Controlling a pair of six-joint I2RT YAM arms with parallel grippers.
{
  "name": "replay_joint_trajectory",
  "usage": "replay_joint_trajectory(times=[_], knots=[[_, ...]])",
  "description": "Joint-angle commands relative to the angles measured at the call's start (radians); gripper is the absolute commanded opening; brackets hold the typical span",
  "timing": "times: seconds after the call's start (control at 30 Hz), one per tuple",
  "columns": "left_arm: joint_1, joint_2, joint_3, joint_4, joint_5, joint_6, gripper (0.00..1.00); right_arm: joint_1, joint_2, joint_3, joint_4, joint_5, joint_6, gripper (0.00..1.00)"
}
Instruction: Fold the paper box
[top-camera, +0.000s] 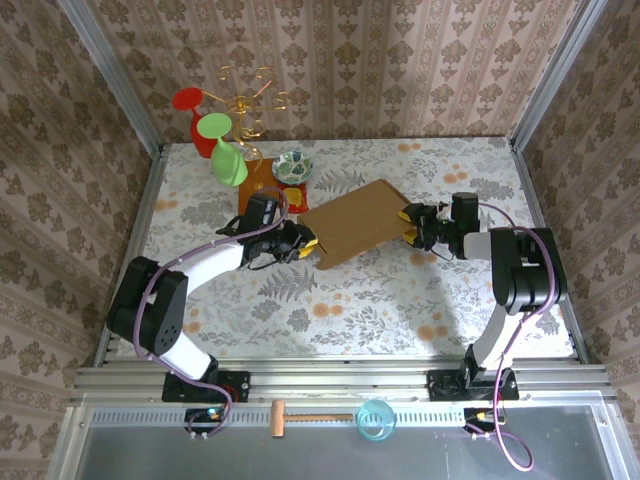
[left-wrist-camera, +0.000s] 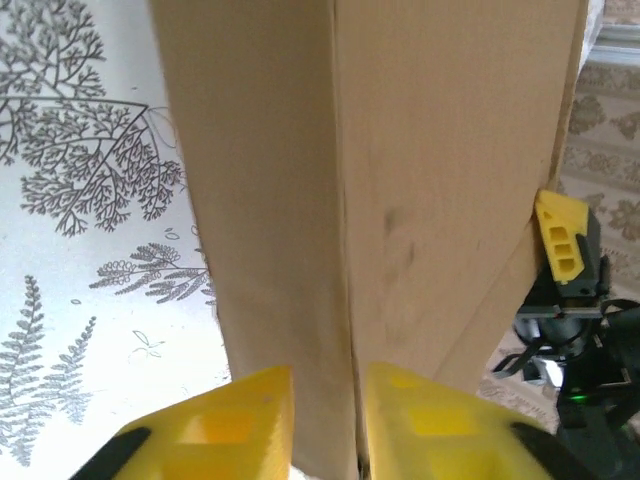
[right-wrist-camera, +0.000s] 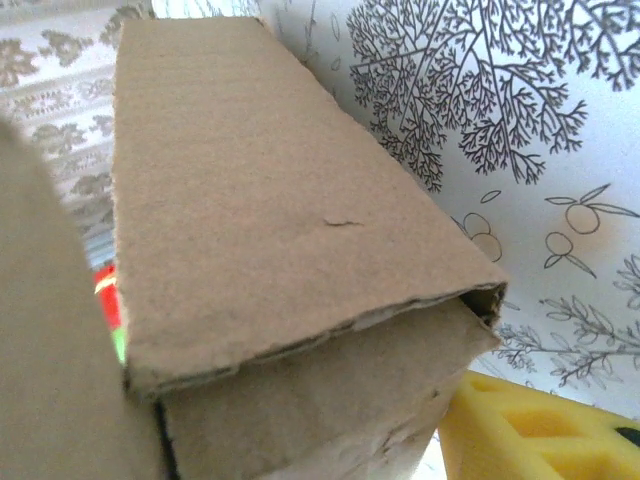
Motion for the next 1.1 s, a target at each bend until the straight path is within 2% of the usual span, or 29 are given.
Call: replay_joint_trajectory(times=[0.0, 0.07, 0.13, 0.23, 0.33, 0.43, 0.6, 0.67, 0.77, 0.87, 1.0, 1.07], knots=[[-0.006, -0.083, 0.017, -0.016, 0.000, 0.014, 0.46, 0.007, -0.106, 0.025, -0.144, 0.089, 0.009, 0.54], [-0.010, -0.126, 0.020, -0.030, -0.026, 0.023, 0.56, 0.009, -0.150, 0.048, -0.254, 0.121, -0.002, 0.53], [-0.017, -0.170, 0.039, -0.077, -0.066, 0.062, 0.62, 0.011, -0.192, 0.078, -0.383, 0.150, -0.009, 0.52], [-0.046, -0.225, 0.122, -0.206, -0.156, 0.250, 0.67, 0.016, -0.230, 0.152, -0.594, 0.171, -0.031, 0.51], [-0.095, -0.241, 0.214, -0.324, -0.245, 0.519, 0.67, 0.024, -0.244, 0.228, -0.783, 0.175, -0.071, 0.50], [-0.163, -0.255, 0.254, -0.351, -0.301, 0.789, 0.67, 0.030, -0.243, 0.285, -0.936, 0.163, -0.095, 0.48], [-0.316, -0.314, 0.247, -0.379, -0.442, 1.333, 0.84, 0.023, -0.263, 0.362, -1.197, 0.185, -0.161, 0.48], [-0.353, -0.340, 0.206, -0.352, -0.476, 1.492, 0.90, 0.016, -0.271, 0.391, -1.278, 0.196, -0.189, 0.48], [-0.375, -0.363, 0.126, -0.286, -0.460, 1.645, 0.96, 0.015, -0.280, 0.416, -1.361, 0.211, -0.217, 0.49], [-0.388, -0.359, 0.099, -0.268, -0.378, 1.740, 0.98, 0.009, -0.285, 0.422, -1.408, 0.210, -0.221, 0.48], [-0.413, -0.365, 0.073, -0.270, -0.279, 1.806, 1.00, -0.001, -0.278, 0.440, -1.431, 0.217, -0.213, 0.48], [-0.425, -0.377, 0.048, -0.259, -0.272, 1.810, 1.00, -0.003, -0.262, 0.454, -1.448, 0.222, -0.217, 0.48]])
